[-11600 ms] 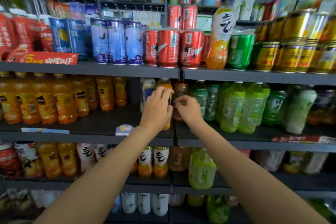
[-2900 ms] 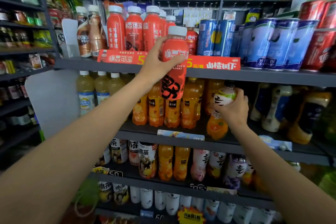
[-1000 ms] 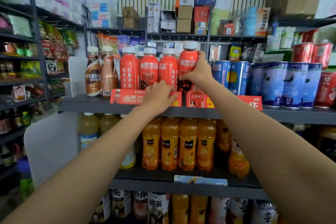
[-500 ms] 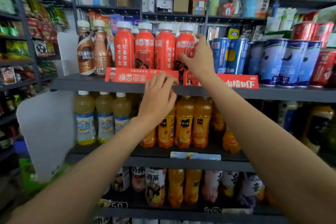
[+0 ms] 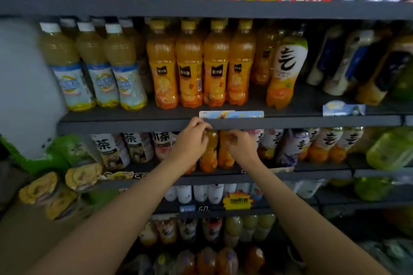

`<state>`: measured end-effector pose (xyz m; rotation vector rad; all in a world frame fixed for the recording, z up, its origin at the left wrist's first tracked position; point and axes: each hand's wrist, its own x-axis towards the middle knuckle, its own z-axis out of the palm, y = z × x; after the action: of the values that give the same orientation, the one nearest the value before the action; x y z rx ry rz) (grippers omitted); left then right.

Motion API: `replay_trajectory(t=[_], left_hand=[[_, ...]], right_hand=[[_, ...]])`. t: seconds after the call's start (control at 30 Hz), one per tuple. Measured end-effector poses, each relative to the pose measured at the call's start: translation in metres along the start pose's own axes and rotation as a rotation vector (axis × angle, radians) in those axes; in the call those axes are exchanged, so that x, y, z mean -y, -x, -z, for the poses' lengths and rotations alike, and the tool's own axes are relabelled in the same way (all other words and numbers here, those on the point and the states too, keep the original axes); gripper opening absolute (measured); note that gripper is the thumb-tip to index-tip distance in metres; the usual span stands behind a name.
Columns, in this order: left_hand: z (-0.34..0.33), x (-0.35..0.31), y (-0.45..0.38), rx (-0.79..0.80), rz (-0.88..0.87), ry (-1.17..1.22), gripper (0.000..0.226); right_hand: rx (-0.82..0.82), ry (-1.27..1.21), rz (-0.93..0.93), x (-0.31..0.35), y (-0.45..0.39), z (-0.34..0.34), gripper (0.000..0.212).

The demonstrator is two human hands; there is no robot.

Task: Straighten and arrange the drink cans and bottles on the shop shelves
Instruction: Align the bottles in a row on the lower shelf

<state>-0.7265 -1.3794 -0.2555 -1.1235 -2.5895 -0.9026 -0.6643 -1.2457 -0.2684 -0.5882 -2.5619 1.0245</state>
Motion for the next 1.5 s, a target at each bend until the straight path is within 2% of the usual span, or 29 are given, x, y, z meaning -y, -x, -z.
replay_trajectory(t=[0.13, 0.27, 0.4, 0.53, 0.63, 0.77, 0.83, 0.9, 1.03, 1.1, 1.2, 1.27, 1.33, 1.4, 1.5], left_hand=[[-0.001, 0.011, 0.011, -0.025, 0.061, 0.01, 0.023], [-0.002, 0.036, 0.033, -0.007, 0.135, 0.005, 0.026], [-0.002, 0.044, 0.034, 0.04, 0.167, 0.019, 0.034], [-0.009, 0.049, 0.024, 0.146, 0.236, 0.081, 0.048], [-0.017, 0.052, 0.015, 0.217, 0.282, 0.154, 0.057], [-0.024, 0.054, 0.016, 0.439, 0.307, 0.19, 0.064], [-0.021, 0.047, 0.019, 0.572, 0.316, 0.225, 0.07], [-0.012, 0.035, 0.014, 0.644, 0.324, 0.322, 0.065], [0.013, -0.007, -0.008, 0.727, 0.231, 0.434, 0.061], [0.02, -0.034, -0.022, 0.647, 0.15, 0.477, 0.063], [0.034, -0.082, -0.046, 0.404, 0.057, 0.539, 0.066], [0.038, -0.105, -0.062, 0.289, 0.024, 0.537, 0.061], [0.034, -0.119, -0.075, 0.204, 0.003, 0.553, 0.054], [0.026, -0.13, -0.087, 0.169, -0.037, 0.541, 0.05], [0.011, -0.155, -0.112, 0.173, -0.091, 0.518, 0.051]], right_hand=[[0.143, -0.1, -0.041, 0.0, -0.005, -0.033, 0.039], [0.171, -0.2, -0.079, -0.013, -0.013, -0.062, 0.07], [0.173, -0.262, -0.124, -0.018, -0.028, -0.068, 0.083], [0.095, -0.181, -0.1, -0.006, -0.034, -0.076, 0.082], [-0.007, -0.049, -0.111, 0.004, -0.016, -0.085, 0.071], [-0.098, 0.015, -0.091, -0.002, 0.013, -0.085, 0.064], [-0.103, -0.008, -0.087, -0.009, 0.021, -0.071, 0.061], [-0.133, -0.041, -0.067, -0.013, 0.031, -0.051, 0.059], [-0.325, -0.115, 0.034, 0.002, 0.042, 0.002, 0.06], [-0.472, -0.208, 0.07, 0.018, 0.037, 0.038, 0.059], [-0.611, -0.382, 0.132, 0.037, 0.021, 0.089, 0.064], [-0.568, -0.401, 0.162, 0.041, 0.011, 0.116, 0.069], [-0.465, -0.317, 0.192, 0.038, 0.0, 0.139, 0.076], [-0.385, -0.228, 0.211, 0.027, -0.011, 0.158, 0.074], [-0.439, -0.166, 0.243, -0.002, -0.026, 0.186, 0.07]])
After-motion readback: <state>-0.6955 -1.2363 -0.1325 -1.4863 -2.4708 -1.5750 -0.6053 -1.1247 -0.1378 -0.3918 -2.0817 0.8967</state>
